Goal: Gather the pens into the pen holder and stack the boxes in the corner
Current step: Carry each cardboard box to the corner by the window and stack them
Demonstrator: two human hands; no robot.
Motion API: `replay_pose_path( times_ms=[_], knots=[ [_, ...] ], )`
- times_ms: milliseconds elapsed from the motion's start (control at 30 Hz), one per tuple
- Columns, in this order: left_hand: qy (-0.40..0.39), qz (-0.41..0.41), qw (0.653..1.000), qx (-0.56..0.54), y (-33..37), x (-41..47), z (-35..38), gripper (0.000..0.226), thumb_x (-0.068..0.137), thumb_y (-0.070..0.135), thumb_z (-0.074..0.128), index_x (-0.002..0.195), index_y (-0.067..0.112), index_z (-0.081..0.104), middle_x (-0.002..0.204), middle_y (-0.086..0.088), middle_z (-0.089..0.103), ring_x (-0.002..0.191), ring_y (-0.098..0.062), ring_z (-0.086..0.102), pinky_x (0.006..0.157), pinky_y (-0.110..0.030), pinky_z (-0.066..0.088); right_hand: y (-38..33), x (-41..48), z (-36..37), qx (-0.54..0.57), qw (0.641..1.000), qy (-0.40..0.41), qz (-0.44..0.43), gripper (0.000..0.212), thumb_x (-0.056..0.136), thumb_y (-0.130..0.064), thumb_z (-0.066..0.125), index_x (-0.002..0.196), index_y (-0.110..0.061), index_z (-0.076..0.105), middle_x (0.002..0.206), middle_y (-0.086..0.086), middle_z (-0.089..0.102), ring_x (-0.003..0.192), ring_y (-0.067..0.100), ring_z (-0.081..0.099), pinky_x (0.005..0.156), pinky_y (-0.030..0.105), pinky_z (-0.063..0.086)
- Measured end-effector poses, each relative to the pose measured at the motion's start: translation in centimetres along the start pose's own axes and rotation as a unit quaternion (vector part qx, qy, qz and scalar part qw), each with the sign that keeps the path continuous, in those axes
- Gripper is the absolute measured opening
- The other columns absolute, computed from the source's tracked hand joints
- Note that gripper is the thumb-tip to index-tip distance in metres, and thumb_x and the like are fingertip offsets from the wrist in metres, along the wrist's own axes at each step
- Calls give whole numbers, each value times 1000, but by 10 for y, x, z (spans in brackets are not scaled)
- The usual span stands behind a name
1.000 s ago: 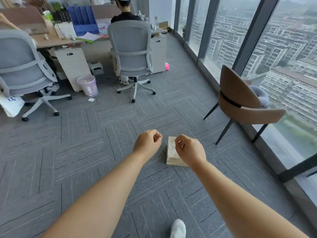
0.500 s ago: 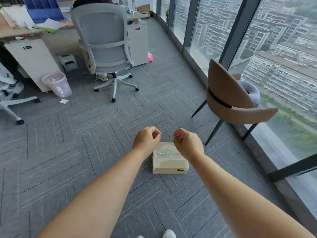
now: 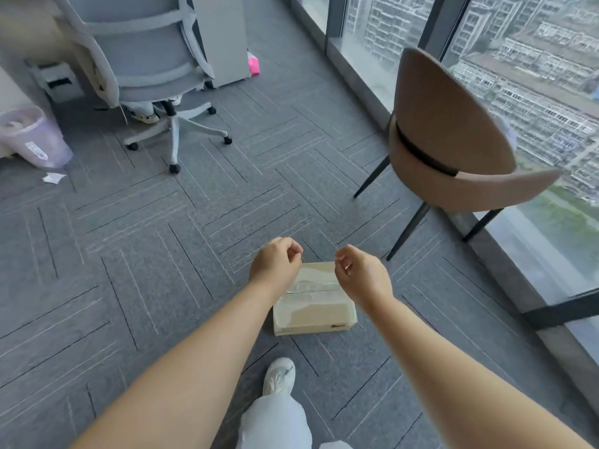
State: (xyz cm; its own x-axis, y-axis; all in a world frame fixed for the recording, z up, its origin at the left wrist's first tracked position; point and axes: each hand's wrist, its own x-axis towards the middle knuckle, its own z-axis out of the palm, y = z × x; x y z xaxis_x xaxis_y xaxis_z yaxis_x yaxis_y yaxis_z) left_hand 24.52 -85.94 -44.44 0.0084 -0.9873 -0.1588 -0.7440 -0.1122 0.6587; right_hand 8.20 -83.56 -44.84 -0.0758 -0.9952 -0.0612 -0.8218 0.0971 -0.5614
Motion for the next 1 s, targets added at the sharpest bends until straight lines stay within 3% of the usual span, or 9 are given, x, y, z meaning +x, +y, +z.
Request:
replay_pose_path(
  times_ms=[300, 400, 600, 833, 1000],
  knots=[
    [-38, -8, 999, 37, -134, 107, 182, 17, 87, 16, 53, 99, 15, 65, 120, -6, 55, 111, -27, 52, 87, -34, 44, 136, 80, 185, -5, 999, -4, 35, 24, 89, -20, 49, 110, -18, 60, 101, 0, 68, 98, 20, 60, 77, 33, 51],
    [-39, -11, 997, 64, -182, 125, 235, 21, 88, 17, 53, 105, 13, 65, 124, -9, 52, 119, -29, 44, 94, -33, 39, 183, 93, 239, -28, 999, -14, 33, 29, 90, -21, 49, 119, -17, 56, 114, 0, 64, 111, 22, 53, 85, 35, 49],
    [-73, -66, 989, 114, -264, 145, 295, 49, 87, 28, 57, 134, 20, 45, 143, -19, 33, 132, -35, 29, 111, -34, 23, 252, 113, 314, -143, 981, -99, 81, 58, 90, -38, 49, 142, -26, 27, 153, 5, 24, 139, 31, 21, 110, 45, 31],
    [-160, -122, 969, 146, -301, 149, 320, 67, 89, 45, 53, 145, 40, 18, 157, -18, -6, 144, -42, 0, 117, -46, 14, 281, 120, 352, -157, 963, -146, 161, 75, 87, -57, 47, 147, -35, 9, 159, 9, -2, 142, 44, 4, 115, 57, 12],
    [-196, -164, 957, 139, -309, 153, 338, 74, 85, 53, 52, 146, 42, 11, 155, -20, -3, 139, -43, 21, 113, -50, 27, 305, 117, 364, -158, 945, -171, 231, 88, 79, -66, 51, 146, -37, 1, 158, 7, -10, 141, 46, 7, 110, 63, 16]
  ],
)
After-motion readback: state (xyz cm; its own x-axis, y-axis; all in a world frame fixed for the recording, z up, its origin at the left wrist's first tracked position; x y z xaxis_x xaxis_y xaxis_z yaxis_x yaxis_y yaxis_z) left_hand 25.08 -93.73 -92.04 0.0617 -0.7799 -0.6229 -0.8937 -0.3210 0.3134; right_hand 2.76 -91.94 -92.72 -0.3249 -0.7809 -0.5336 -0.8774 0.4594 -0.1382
